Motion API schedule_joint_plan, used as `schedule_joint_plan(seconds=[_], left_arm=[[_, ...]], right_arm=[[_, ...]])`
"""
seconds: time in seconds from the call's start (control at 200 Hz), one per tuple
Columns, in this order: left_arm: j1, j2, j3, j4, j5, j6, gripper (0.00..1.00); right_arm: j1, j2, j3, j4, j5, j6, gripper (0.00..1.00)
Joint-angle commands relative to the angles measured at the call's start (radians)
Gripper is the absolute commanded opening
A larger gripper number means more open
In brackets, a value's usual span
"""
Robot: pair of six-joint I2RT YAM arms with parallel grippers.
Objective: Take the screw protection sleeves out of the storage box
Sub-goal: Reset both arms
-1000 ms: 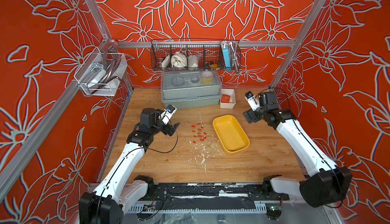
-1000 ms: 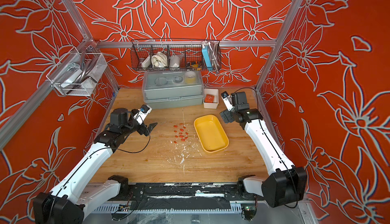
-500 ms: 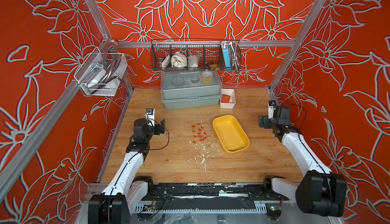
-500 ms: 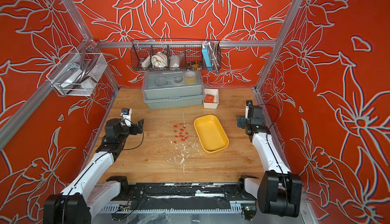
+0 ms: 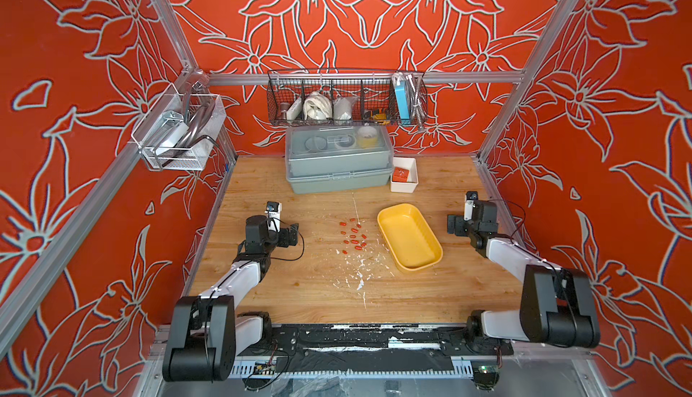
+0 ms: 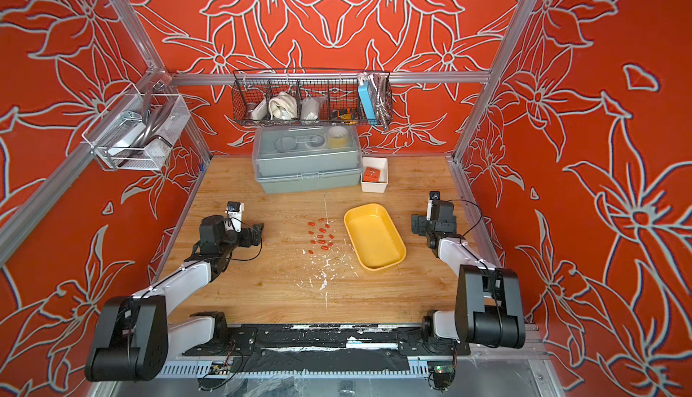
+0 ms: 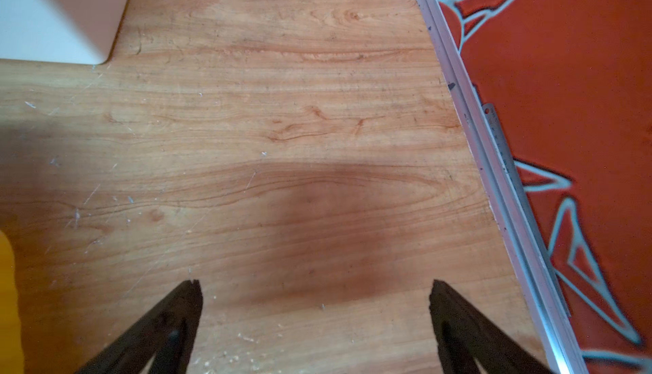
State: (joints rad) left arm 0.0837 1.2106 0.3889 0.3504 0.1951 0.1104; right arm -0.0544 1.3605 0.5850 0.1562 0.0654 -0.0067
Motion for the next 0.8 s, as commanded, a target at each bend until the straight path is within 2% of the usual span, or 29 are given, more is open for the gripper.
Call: schedule_joint_plan(seconds=[0.0, 0.135, 0.295, 0.37, 0.455, 0.52, 0.575, 0.62, 0.796], left_arm=[[0.002, 0.049, 0.025, 0.076, 0.044, -0.009, 0.98], [0.003, 0.095, 0.003, 0.196, 0.063, -0.071, 0.98], [0.002, 0.156, -0.070, 0.384, 0.084, -0.064, 0.98], [0.003, 0.158, -0.088, 0.402, 0.094, -0.057, 0.98], [0.002, 0.203, -0.122, 0.515, 0.102, -0.063, 0.98], [0.003, 0.178, -0.108, 0.447, 0.102, -0.054, 0.98], [0.003, 0.197, -0.115, 0.494, 0.095, -0.066, 0.99], [0.002, 0.184, -0.106, 0.452, 0.093, -0.059, 0.98], [0.002, 0.189, -0.107, 0.467, 0.091, -0.062, 0.98]], right_arm=[[0.029, 0.003, -0.051, 0.166, -0.015, -0.004, 0.99], [0.060, -0.031, -0.123, 0.307, -0.024, -0.010, 0.99], [0.106, -0.015, -0.209, 0.502, -0.020, -0.041, 0.99], [0.107, 0.015, -0.219, 0.538, 0.000, -0.035, 0.99], [0.108, 0.017, -0.219, 0.539, 0.016, -0.027, 0.99], [0.107, 0.020, -0.242, 0.579, 0.030, -0.020, 0.99], [0.108, 0.039, -0.270, 0.645, 0.035, -0.021, 0.99], [0.108, 0.055, -0.279, 0.682, 0.039, -0.017, 0.99], [0.107, 0.052, -0.260, 0.635, 0.053, -0.008, 0.99]])
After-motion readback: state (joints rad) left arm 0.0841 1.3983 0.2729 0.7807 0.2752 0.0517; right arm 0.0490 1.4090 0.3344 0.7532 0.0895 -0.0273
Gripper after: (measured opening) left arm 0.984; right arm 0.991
